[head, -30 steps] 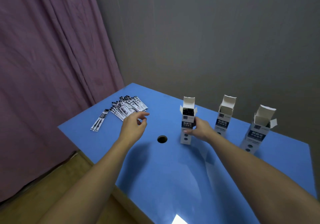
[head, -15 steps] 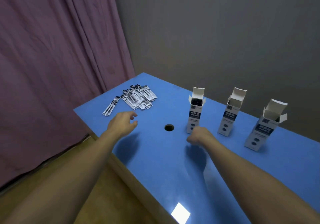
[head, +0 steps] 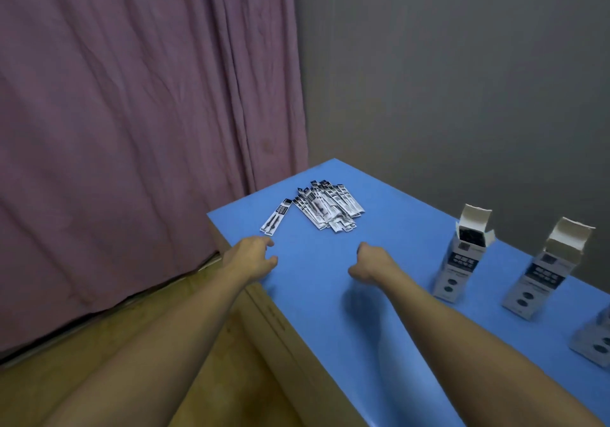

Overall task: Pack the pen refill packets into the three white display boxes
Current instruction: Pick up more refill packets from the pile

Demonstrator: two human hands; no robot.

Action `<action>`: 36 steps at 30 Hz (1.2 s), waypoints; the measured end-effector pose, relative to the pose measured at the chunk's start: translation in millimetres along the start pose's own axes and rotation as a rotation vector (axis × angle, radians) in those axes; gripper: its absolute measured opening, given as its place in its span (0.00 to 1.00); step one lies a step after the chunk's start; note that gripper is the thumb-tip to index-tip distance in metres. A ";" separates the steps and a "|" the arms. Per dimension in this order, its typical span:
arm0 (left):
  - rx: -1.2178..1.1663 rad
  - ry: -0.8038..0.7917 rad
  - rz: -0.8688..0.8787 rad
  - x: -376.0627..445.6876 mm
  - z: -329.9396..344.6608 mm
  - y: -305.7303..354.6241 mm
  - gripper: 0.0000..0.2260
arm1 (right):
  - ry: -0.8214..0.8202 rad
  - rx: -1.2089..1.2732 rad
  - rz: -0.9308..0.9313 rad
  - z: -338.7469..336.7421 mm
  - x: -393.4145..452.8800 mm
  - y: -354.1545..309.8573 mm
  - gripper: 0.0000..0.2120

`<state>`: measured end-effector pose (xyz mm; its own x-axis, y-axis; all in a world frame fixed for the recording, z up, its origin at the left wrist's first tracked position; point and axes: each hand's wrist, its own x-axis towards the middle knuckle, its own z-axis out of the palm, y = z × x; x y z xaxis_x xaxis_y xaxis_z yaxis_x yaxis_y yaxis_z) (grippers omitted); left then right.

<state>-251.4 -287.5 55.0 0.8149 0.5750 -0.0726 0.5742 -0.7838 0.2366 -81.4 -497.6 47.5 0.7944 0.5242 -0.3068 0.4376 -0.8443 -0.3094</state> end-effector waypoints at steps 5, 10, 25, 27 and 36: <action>-0.006 -0.026 -0.047 27.2 -3.7 -56.4 0.21 | 0.002 -0.038 -0.020 11.9 29.3 -67.4 0.21; -0.025 -0.056 -0.070 52.6 -6.9 -99.3 0.20 | 0.002 -0.059 -0.020 23.8 54.0 -118.7 0.18; -0.016 -0.163 -0.052 160.4 10.2 -120.6 0.18 | 0.003 -0.089 0.001 17.6 158.4 -166.0 0.08; 0.001 -0.174 -0.039 178.0 13.8 -114.8 0.16 | 0.003 -0.086 -0.001 11.9 177.1 -169.8 0.07; -0.034 -0.142 -0.022 234.5 24.9 -93.5 0.23 | -0.006 -0.107 -0.017 6.6 225.4 -171.3 0.06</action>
<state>-112.1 -85.2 -8.3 0.8065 0.5513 -0.2138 0.5910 -0.7616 0.2657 19.9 -234.1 25.5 0.7838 0.5391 -0.3081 0.4940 -0.8420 -0.2166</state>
